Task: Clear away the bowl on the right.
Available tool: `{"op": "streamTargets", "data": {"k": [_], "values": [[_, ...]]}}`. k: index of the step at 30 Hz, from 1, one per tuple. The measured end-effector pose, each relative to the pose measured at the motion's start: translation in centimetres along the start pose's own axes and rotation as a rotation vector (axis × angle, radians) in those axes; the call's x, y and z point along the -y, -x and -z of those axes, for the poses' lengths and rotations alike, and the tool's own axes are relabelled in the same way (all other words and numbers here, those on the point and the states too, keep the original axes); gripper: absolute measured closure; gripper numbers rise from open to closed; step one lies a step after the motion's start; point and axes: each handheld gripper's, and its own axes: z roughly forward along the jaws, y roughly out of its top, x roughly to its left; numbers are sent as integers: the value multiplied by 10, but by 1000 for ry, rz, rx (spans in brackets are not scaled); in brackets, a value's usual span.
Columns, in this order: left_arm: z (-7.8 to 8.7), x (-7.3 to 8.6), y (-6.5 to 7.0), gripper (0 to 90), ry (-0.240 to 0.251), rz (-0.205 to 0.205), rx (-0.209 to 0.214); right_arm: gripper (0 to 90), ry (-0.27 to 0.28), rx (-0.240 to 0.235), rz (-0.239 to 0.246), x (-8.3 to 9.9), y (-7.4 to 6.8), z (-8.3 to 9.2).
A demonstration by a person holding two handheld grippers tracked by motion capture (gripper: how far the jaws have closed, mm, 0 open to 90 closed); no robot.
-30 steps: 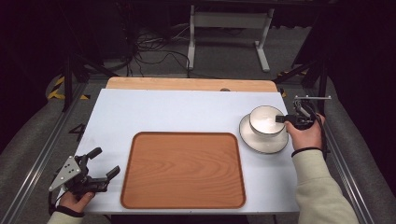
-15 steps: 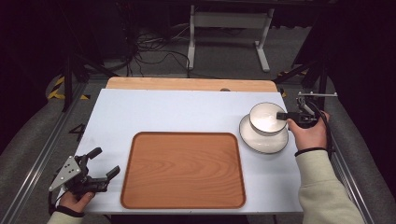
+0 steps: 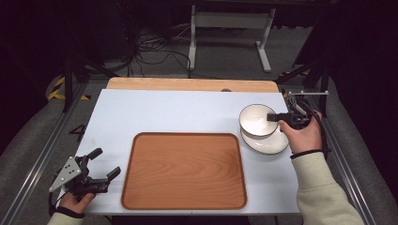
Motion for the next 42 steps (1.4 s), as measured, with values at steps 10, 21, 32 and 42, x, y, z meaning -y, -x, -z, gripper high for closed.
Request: {"op": "streamTargets", "data": {"k": [10,21,32,42], "values": [[0,0,0,8,-2,-2,1,803,-33,-80,43,2,-36,-2],[0,0,0,8,0,-2,1,798,-67,-133,89,7,-69,-6],[0,0,0,8,0,-3,1,795,-93,-193,132,12,-103,-11],[0,0,0,8,1,-3,1,792,-109,-246,162,14,-127,-18]]}}
